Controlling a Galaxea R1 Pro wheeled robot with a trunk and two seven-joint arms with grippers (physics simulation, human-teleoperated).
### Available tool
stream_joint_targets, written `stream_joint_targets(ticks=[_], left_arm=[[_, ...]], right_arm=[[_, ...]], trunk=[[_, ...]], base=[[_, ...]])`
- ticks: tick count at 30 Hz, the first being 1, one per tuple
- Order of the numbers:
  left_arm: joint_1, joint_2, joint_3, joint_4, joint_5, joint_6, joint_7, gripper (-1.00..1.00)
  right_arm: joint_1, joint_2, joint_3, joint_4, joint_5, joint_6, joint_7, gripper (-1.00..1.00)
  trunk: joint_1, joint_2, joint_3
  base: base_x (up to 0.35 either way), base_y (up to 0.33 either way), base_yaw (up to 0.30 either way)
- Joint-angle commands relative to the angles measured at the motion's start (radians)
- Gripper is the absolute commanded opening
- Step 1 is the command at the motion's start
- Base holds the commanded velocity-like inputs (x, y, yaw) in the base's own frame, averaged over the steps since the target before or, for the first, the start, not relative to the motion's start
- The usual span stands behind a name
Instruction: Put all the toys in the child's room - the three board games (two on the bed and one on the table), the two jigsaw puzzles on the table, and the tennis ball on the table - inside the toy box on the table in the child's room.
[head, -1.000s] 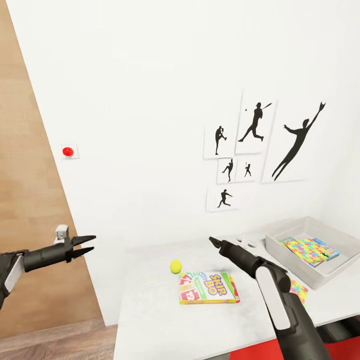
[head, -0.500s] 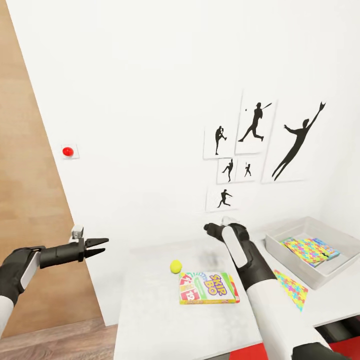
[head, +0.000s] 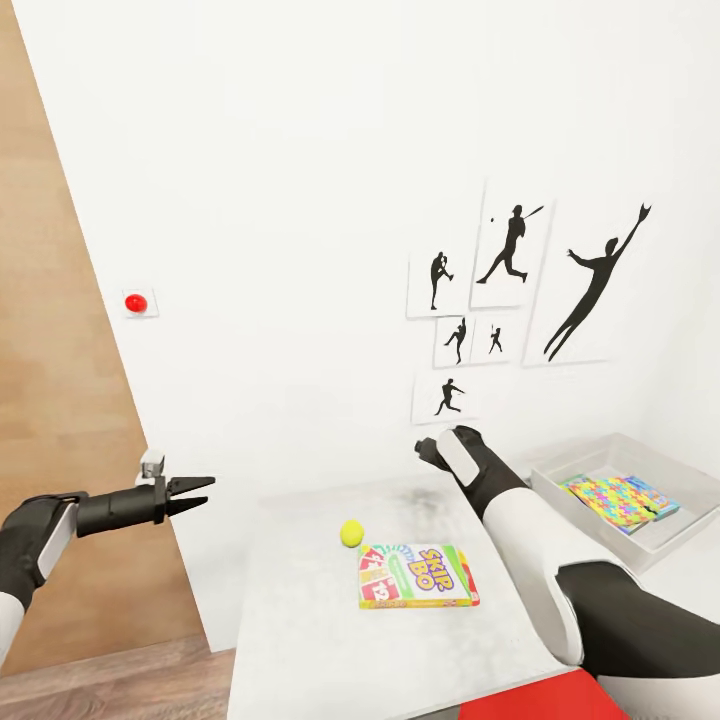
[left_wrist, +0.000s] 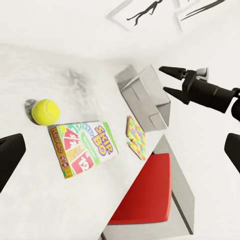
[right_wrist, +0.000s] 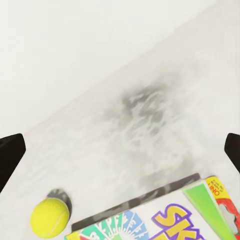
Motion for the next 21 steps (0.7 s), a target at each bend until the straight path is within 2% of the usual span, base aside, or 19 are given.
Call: stream_joint_targets(ticks=[1,21], left_arm=[[0.000,0.000,0.000,0.000,0.003,0.008,-0.002,1.00],[-0.002,0.003,0.002,0.000,0.002,0.007,-0.006,1.00]], right_arm=[[0.000,-0.001,0.007,-0.001,-0.010,0.002,-0.008,1.00],[0.002,-0.019,0.010,0.015,-0.011,-0.003,-0.008,1.00]], trunk=[[0.000,-0.001,-0.001],[0.000,-0.001,-0.030]], base=[[0.000,0.000,0.000],[0.000,0.000,0.000]])
